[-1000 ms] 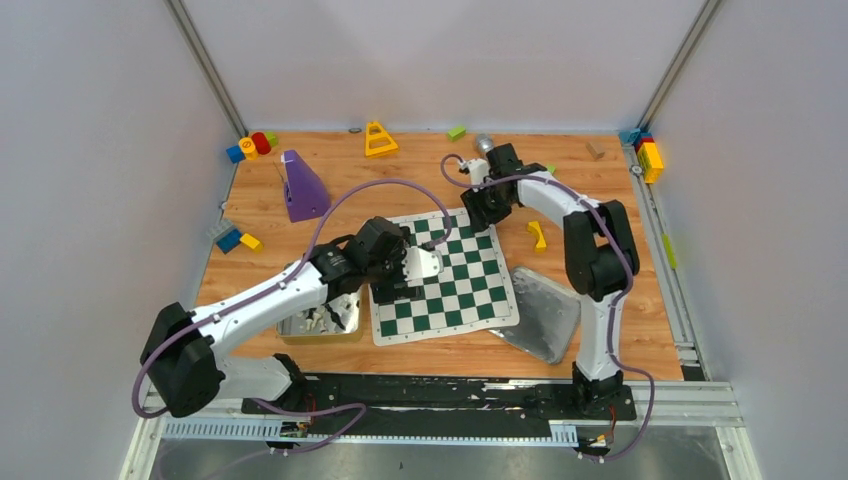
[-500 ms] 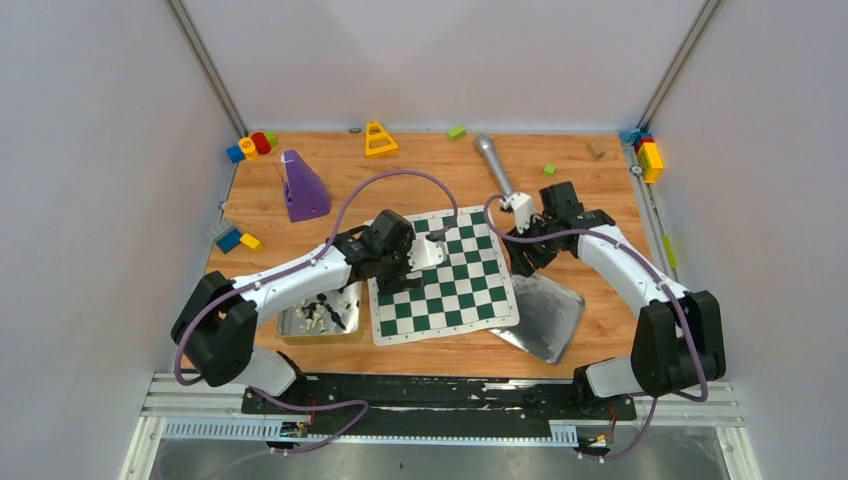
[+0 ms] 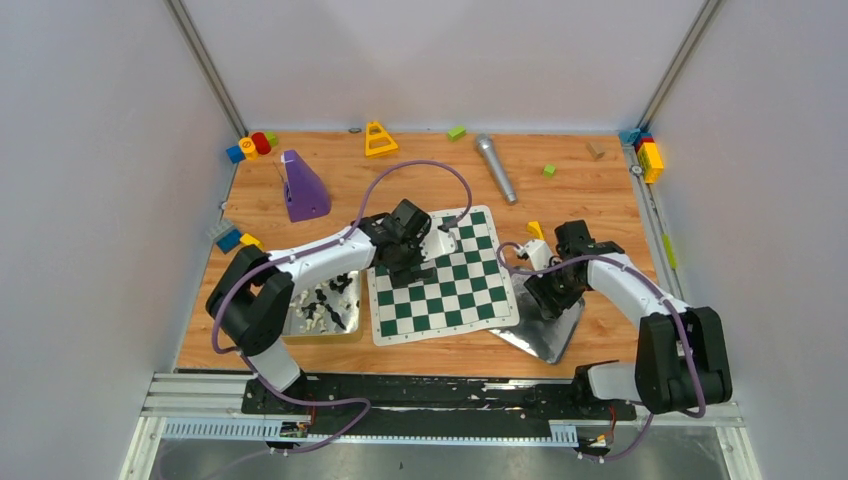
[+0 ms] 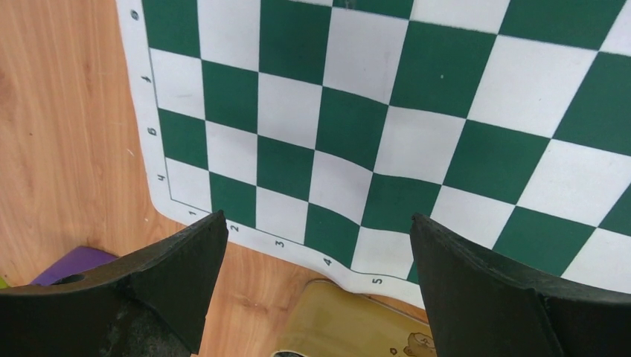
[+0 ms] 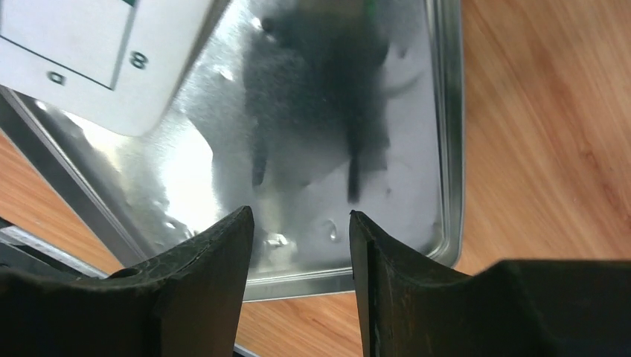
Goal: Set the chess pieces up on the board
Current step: Adjust the lid at the center of the board.
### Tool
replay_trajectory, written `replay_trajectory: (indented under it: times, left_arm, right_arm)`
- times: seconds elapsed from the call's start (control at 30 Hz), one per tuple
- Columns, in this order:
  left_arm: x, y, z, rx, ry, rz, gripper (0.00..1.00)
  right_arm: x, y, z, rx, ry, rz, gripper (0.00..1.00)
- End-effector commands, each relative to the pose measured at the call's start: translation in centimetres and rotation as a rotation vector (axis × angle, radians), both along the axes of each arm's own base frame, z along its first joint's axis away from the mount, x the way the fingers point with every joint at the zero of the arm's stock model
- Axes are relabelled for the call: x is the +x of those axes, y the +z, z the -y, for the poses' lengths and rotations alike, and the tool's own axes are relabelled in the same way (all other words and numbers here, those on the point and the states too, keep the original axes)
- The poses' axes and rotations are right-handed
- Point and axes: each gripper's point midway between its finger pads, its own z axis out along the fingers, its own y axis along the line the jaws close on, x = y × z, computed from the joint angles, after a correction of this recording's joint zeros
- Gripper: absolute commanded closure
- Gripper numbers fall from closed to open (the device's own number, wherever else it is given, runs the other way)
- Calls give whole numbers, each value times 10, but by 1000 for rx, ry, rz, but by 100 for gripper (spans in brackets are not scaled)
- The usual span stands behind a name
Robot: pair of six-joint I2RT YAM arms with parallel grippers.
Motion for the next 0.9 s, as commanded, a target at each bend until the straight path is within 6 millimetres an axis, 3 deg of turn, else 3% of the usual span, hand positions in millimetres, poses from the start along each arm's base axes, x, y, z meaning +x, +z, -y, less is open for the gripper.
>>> replay_trajectory:
  times: [0.0, 0.2, 0.4, 0.57, 0.7, 0.87]
  left_arm:
    - [10, 1, -10, 52, 82, 9, 0]
    - [23, -11, -25, 96, 189, -26, 0]
    - [31, -21, -36, 115, 263, -71, 0]
    - [35, -24, -40, 131, 273, -69, 0]
    - [38, -17, -36, 109, 263, -57, 0]
    - [45, 17, -29, 18, 257, 2, 0]
  right_arm:
    - [8, -5, 26, -59, 3, 36, 49]
    - [16, -9, 70, -113, -84, 37, 50]
    - [36, 2, 113, -183, -171, 79, 50]
    - [55, 18, 129, -222, -216, 126, 50]
    - [72, 51, 95, -55, -207, 165, 49]
    - [96, 100, 9, 241, -105, 232, 42]
